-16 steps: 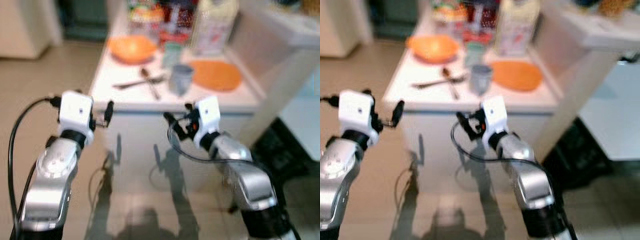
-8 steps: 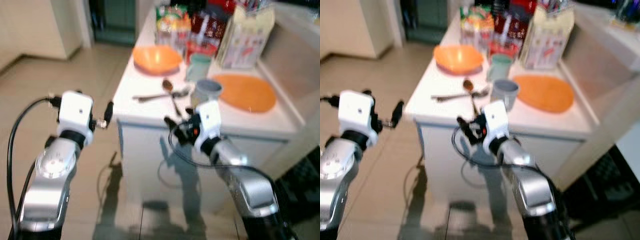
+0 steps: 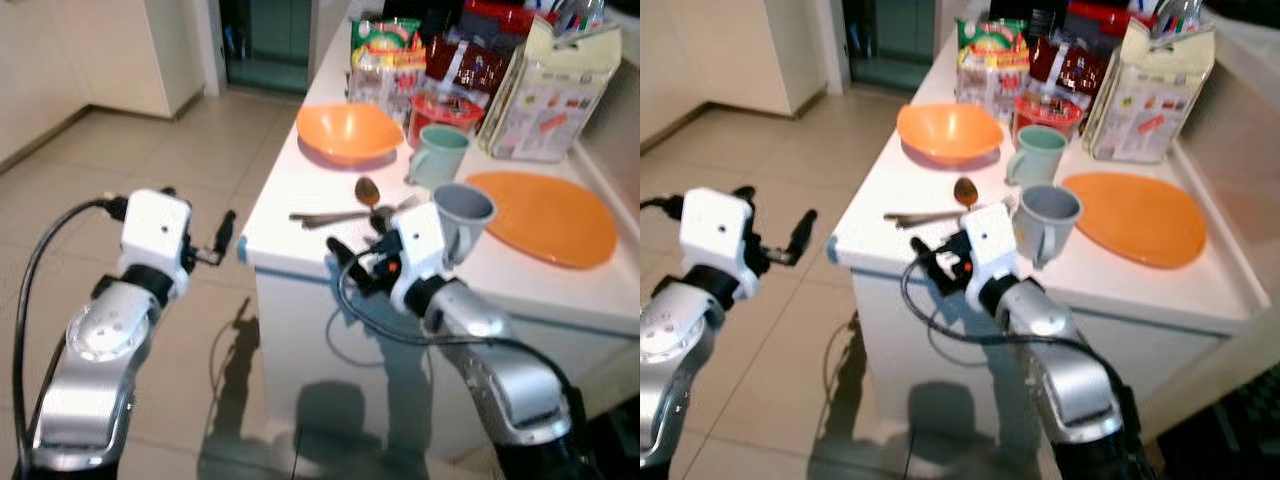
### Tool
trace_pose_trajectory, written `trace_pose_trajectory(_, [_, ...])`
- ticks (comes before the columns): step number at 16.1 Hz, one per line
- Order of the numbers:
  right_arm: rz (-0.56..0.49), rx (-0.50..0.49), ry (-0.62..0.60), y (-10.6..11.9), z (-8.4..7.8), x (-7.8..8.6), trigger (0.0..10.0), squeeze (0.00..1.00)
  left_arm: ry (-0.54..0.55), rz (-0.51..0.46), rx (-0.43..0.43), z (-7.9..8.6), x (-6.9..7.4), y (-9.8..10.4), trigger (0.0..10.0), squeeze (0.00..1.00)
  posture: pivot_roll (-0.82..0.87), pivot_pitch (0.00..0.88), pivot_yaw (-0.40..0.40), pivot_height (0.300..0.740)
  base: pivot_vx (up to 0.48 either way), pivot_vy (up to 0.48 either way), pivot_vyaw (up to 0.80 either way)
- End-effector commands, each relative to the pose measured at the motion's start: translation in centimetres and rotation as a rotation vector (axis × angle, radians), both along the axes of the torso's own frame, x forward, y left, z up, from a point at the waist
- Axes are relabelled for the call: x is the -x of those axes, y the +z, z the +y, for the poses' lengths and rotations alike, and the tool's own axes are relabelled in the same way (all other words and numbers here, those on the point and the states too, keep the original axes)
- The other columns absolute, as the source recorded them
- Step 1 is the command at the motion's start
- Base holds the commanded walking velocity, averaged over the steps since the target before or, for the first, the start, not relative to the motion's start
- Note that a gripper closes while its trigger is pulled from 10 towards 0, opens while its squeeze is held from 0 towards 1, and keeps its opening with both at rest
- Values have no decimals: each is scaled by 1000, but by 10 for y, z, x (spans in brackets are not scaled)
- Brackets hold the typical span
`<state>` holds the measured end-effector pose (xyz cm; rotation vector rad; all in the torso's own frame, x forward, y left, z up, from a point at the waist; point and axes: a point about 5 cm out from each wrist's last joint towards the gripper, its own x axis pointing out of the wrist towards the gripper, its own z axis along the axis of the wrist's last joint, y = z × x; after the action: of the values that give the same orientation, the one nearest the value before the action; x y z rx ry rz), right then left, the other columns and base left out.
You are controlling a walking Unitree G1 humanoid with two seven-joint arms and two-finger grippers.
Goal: Setting the table
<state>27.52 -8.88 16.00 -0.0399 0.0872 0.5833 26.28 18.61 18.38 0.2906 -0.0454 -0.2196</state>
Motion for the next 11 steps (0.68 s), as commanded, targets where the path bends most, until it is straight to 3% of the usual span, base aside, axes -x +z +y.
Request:
trace_pose_trajectory(1, [22, 8, -21, -3, -6, 1, 10000, 0, -49, -4, 3, -8, 2, 2, 10000, 0, 101, 0, -44, 740, 0, 0, 0])
trace_pose_trajectory(3, [54, -18, -57, -4, -4, -2, 10000, 0, -113, 7, 4, -15, 8, -2, 10000, 0, 96, 0, -45, 740, 0, 0, 0])
trace_pose_trajectory(4, [74, -46, -83, -3, -3, -7, 10000, 1000, -143, 14, 5, -17, 9, -2, 10000, 0, 95, 0, -47, 740, 0, 0, 0])
trace_pose_trajectory(9, [147, 20, -154, -12, 7, -25, 10000, 1000, -254, 52, -29, -22, 13, -5, 10000, 0, 117, 0, -65, 740, 0, 0, 0])
trace_pose_trajectory(10, [181, 61, -179, -18, 11, -29, 10000, 404, -290, 71, -36, -23, 17, -7, 10000, 0, 128, 0, -74, 740, 0, 0, 0])
trace_pose_trajectory(11, [196, 93, -189, -24, 16, -34, 10000, 0, -333, 96, -32, -23, 24, -10, 10000, 0, 139, 0, -82, 740, 0, 0, 0])
